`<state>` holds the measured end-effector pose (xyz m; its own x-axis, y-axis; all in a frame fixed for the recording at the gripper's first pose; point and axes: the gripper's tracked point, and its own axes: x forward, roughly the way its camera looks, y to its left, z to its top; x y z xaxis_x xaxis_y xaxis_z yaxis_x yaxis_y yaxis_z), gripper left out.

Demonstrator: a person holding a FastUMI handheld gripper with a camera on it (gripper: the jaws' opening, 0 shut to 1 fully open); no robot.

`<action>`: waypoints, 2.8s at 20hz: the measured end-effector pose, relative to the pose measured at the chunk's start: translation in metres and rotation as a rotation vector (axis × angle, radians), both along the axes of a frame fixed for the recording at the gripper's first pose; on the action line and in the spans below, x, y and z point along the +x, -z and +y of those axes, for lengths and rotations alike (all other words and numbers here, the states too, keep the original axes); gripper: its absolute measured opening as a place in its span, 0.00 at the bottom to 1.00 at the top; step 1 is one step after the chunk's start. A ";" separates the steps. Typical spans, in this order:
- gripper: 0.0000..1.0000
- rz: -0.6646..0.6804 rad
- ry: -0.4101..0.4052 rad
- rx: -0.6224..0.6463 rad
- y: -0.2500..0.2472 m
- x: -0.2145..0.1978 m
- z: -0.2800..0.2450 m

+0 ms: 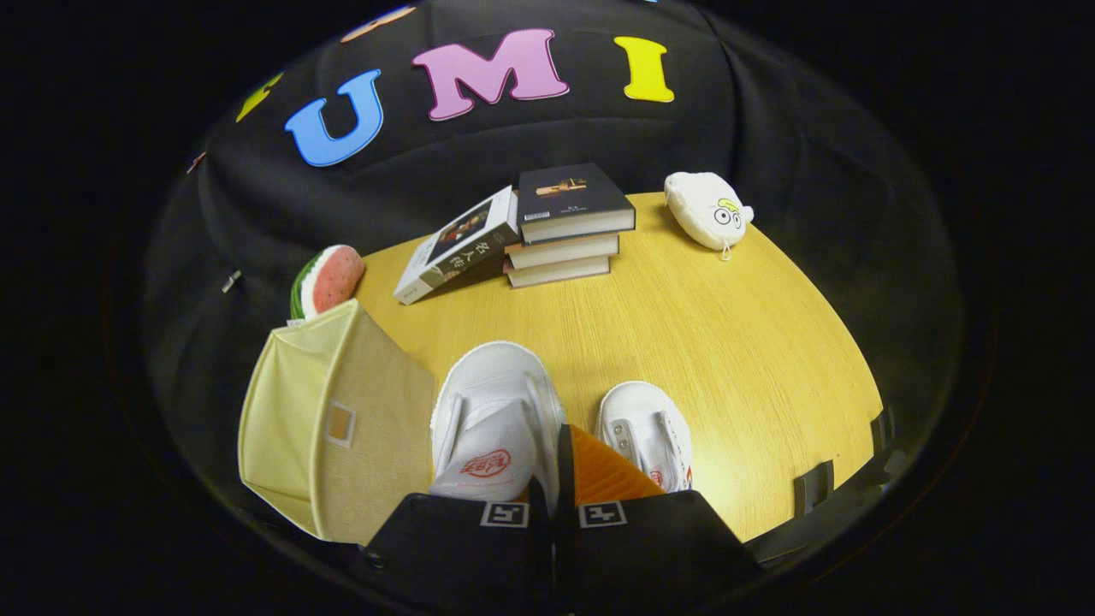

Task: Open the storage box then place both shoes into the box .Put the left shoe in first, then the right shoe, with the right side of both shoes facing outward in a uniform manner.

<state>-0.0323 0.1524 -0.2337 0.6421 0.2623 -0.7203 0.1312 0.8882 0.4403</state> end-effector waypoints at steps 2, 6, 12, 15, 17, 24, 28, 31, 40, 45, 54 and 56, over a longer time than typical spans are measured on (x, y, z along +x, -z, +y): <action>0.07 -0.011 0.013 0.047 -0.034 0.008 0.011; 0.07 0.021 -0.017 0.122 -0.084 0.015 0.052; 0.07 0.124 -0.143 0.178 -0.103 0.018 0.148; 0.06 0.206 -0.185 0.195 -0.092 0.014 0.192; 0.06 0.223 -0.182 0.149 -0.080 0.023 0.198; 0.07 0.211 -0.082 0.088 -0.062 0.046 0.233; 0.07 0.152 -0.009 0.094 -0.057 0.059 0.244; 0.11 0.113 -0.059 0.112 -0.049 0.052 0.262; 0.94 0.115 -0.265 0.280 -0.067 0.010 0.289; 0.99 0.034 -0.296 0.305 -0.092 0.010 0.240; 0.99 -0.115 -0.267 0.104 -0.076 -0.006 0.067; 0.99 -0.110 -0.245 0.036 -0.056 -0.016 0.024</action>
<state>-0.0481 0.1760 -0.1774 0.6302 0.4436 -0.6372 -0.1357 0.8710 0.4721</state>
